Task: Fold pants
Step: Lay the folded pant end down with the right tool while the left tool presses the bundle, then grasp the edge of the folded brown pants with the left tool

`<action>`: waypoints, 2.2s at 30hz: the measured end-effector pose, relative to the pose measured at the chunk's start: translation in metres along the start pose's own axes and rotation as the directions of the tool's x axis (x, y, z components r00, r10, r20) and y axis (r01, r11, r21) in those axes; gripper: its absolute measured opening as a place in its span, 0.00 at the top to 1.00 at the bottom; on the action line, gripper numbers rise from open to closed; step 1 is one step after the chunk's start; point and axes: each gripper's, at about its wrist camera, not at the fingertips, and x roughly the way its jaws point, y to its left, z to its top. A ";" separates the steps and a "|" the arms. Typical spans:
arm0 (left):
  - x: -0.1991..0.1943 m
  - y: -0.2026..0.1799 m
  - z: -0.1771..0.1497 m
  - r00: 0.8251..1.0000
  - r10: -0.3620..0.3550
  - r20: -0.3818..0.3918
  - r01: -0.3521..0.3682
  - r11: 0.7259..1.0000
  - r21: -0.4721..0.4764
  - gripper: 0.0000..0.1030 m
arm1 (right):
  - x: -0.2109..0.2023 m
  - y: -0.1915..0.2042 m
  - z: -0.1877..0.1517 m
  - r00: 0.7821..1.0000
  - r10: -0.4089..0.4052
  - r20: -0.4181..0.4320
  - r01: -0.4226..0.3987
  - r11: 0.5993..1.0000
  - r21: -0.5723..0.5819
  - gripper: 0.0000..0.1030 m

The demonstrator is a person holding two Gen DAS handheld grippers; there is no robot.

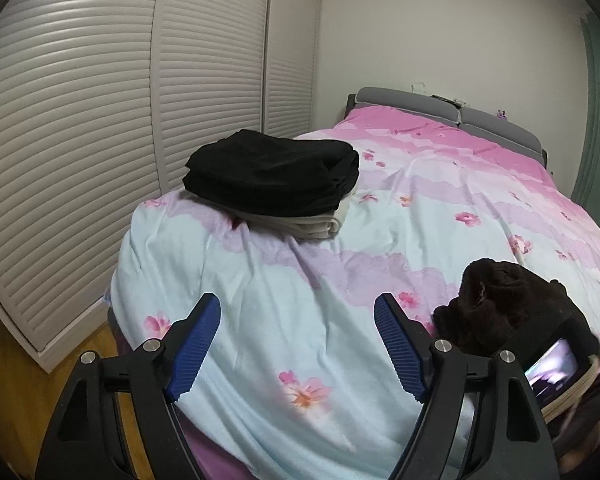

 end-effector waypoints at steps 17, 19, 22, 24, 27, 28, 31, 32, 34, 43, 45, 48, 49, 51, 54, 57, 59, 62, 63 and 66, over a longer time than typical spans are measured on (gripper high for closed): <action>-0.034 -0.002 0.024 0.999 -0.018 0.044 0.018 1.000 0.017 0.20 | -0.066 -0.005 -0.015 0.990 -0.082 0.114 0.090 0.993 -0.071 0.23; -0.039 -0.015 0.027 0.998 -0.043 0.052 0.041 0.998 0.039 0.20 | -0.080 -0.020 -0.030 0.991 -0.051 0.122 0.053 0.999 -0.009 0.23; -0.041 -0.041 0.028 0.994 -0.094 0.048 0.090 0.993 0.074 0.20 | -0.093 -0.046 -0.059 0.990 -0.044 0.134 0.031 0.995 0.091 0.23; -0.040 -0.061 0.027 0.990 -0.136 0.036 0.132 0.988 0.085 0.20 | -0.096 -0.066 -0.077 0.991 -0.034 0.132 0.013 0.987 0.159 0.23; -0.033 -0.094 0.022 0.978 -0.211 0.005 0.209 0.974 0.087 0.21 | -0.103 -0.099 -0.108 0.992 -0.020 0.126 -0.016 0.962 0.274 0.23; -0.028 -0.107 0.019 0.974 -0.228 -0.015 0.228 0.969 0.089 0.21 | -0.100 -0.106 -0.115 0.992 -0.025 0.120 -0.013 0.953 0.301 0.24; -0.020 -0.135 0.010 0.963 -0.267 -0.046 0.270 0.957 0.104 0.23 | -0.087 -0.122 -0.135 0.996 -0.022 0.091 -0.010 0.939 0.344 0.30; -0.018 -0.144 0.007 0.960 -0.276 -0.051 0.280 0.953 0.112 0.26 | -0.080 -0.127 -0.143 0.997 -0.002 0.082 -0.028 0.931 0.365 0.34; -0.014 -0.160 0.002 0.956 -0.286 -0.060 0.291 0.948 0.126 0.26 | -0.069 -0.138 -0.154 0.995 0.057 0.078 -0.084 0.907 0.412 0.35; 0.040 -0.194 -0.016 0.945 -0.279 -0.168 0.290 0.956 0.044 0.35 | -0.006 -0.196 -0.172 0.978 0.185 0.093 -0.207 0.862 0.463 0.36; 0.053 -0.194 -0.019 0.944 -0.271 -0.188 0.281 0.959 0.030 0.42 | 0.001 -0.206 -0.176 0.975 0.198 0.100 -0.222 0.857 0.465 0.36; 0.067 -0.195 -0.022 0.937 -0.287 -0.200 0.295 0.955 0.013 0.62 | 0.011 -0.214 -0.181 0.970 0.222 0.102 -0.243 0.837 0.490 0.36; 0.068 -0.195 -0.023 0.939 -0.286 -0.192 0.295 0.955 0.021 0.65 | 0.014 -0.214 -0.183 0.968 0.230 0.102 -0.250 0.829 0.499 0.36; 0.068 -0.195 -0.022 0.937 -0.299 -0.182 0.309 0.951 0.030 0.76 | 0.020 -0.211 -0.190 0.964 0.247 0.095 -0.260 0.816 0.515 0.36; 0.050 -0.184 -0.017 0.938 -0.314 -0.146 0.320 0.947 0.019 0.79 | 0.026 -0.202 -0.197 0.960 0.267 0.079 -0.268 0.808 0.524 0.36; 0.025 -0.166 -0.009 0.940 -0.329 -0.090 0.330 0.944 0.006 0.79 | 0.026 -0.197 -0.201 0.958 0.278 0.075 -0.275 0.804 0.527 0.36; 0.023 -0.160 -0.011 0.942 -0.321 -0.097 0.323 0.946 0.008 0.79 | 0.024 -0.197 -0.202 0.957 0.279 0.085 -0.280 0.800 0.530 0.36; 0.044 -0.149 -0.028 0.935 -0.305 -0.181 0.302 0.952 -0.040 0.79 | 0.025 -0.199 -0.200 0.953 0.288 0.096 -0.293 0.794 0.533 0.36; 0.052 -0.146 -0.035 0.929 -0.307 -0.207 0.301 0.952 -0.064 0.79 | 0.027 -0.200 -0.199 0.951 0.292 0.098 -0.298 0.790 0.535 0.36; 0.060 -0.151 -0.041 0.935 -0.285 -0.210 0.284 0.958 -0.038 0.79 | 0.033 -0.202 -0.196 0.946 0.309 0.099 -0.312 0.781 0.541 0.36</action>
